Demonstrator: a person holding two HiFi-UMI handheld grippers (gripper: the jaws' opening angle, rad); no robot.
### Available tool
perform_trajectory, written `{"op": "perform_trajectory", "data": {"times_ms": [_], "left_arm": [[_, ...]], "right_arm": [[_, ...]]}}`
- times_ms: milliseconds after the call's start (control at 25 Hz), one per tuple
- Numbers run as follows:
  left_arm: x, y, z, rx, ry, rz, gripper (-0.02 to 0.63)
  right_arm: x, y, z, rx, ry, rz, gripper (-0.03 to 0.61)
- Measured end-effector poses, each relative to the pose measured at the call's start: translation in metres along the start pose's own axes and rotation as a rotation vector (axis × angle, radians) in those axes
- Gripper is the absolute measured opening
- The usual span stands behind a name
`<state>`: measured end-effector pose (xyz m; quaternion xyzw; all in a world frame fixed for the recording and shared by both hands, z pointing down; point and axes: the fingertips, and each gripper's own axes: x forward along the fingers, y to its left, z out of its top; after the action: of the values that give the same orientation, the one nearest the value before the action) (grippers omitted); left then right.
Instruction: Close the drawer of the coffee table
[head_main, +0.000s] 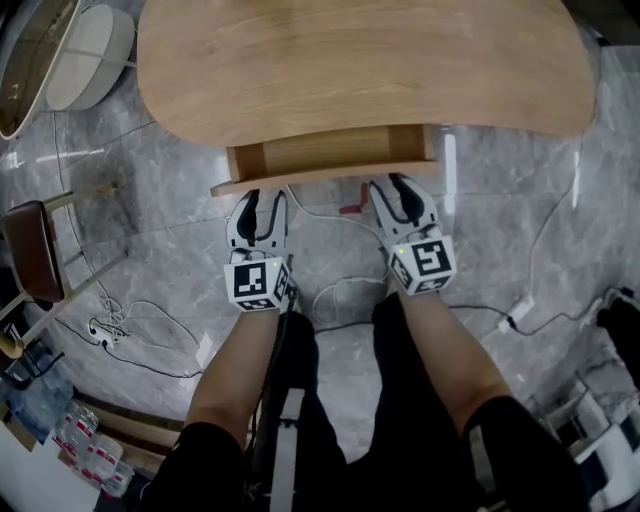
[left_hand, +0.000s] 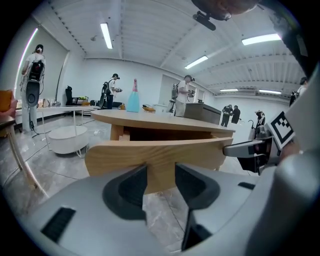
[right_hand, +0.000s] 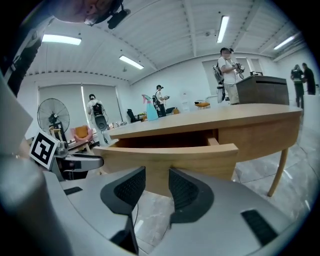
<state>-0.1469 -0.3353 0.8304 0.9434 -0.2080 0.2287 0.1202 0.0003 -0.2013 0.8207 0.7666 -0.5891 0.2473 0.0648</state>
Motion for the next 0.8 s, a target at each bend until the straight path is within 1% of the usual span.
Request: {"op": "perform_trajectory", "data": {"times_ms": [320,480,800], "left_arm": [[0.038,0.014,0.025,0.026,-0.027,-0.003,0.173],[0.052,0.021,0.033,0.035,-0.042,0.0,0.173],[0.07,0.028,0.046,0.052,-0.063,-0.011,0.173]], "right_arm": [[0.039,-0.023,0.028,-0.041,-0.03,-0.013,0.144],[0.052,-0.029,0.035,-0.061,-0.047,-0.012,0.144],[0.072,-0.039,0.048,-0.068,-0.087,-0.027,0.144]]}}
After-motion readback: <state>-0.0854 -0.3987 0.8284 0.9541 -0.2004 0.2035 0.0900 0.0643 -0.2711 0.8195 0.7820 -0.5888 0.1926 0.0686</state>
